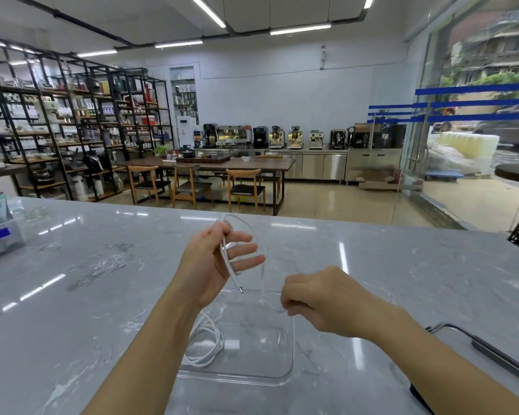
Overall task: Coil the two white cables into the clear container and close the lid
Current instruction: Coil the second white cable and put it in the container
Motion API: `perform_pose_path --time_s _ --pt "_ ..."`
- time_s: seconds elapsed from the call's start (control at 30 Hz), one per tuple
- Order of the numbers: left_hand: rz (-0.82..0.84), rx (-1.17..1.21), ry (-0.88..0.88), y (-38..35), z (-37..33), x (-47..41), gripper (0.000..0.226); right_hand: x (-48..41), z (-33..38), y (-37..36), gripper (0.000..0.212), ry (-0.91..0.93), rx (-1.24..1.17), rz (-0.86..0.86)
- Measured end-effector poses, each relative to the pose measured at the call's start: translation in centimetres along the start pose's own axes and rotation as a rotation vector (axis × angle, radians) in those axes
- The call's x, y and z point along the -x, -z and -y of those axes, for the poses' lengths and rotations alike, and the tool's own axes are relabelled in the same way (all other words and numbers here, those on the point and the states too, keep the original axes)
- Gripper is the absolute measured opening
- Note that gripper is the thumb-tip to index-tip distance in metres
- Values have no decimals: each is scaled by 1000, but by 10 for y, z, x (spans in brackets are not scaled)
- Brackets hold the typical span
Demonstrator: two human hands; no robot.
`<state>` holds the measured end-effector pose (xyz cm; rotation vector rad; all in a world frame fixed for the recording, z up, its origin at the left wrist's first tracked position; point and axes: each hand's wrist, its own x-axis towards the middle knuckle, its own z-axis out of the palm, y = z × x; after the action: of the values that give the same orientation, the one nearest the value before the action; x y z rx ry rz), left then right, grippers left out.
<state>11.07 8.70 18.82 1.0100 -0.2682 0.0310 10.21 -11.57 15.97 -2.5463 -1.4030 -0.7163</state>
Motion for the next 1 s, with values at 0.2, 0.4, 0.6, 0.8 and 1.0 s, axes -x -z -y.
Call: perform_pose_path --time_s 0.2,0.4,0.6,0.8,1.0 --pt "143 -289 93 -13 10 13 31 -18 22 22 10 20 -230 -120" --pt "327 -418 159 -20 18 24 32 -24 18 24 19 -78 -264 -350" --pt "336 -284 222 -16 18 25 32 -26 14 29 35 -272 -262 -427" --pt "394 -196 221 -12 16 27 23 -27 7 38 21 -355 -433 -488" --pt "381 -27 252 -7 23 29 28 -25 9 35 11 -411 -653 -355"
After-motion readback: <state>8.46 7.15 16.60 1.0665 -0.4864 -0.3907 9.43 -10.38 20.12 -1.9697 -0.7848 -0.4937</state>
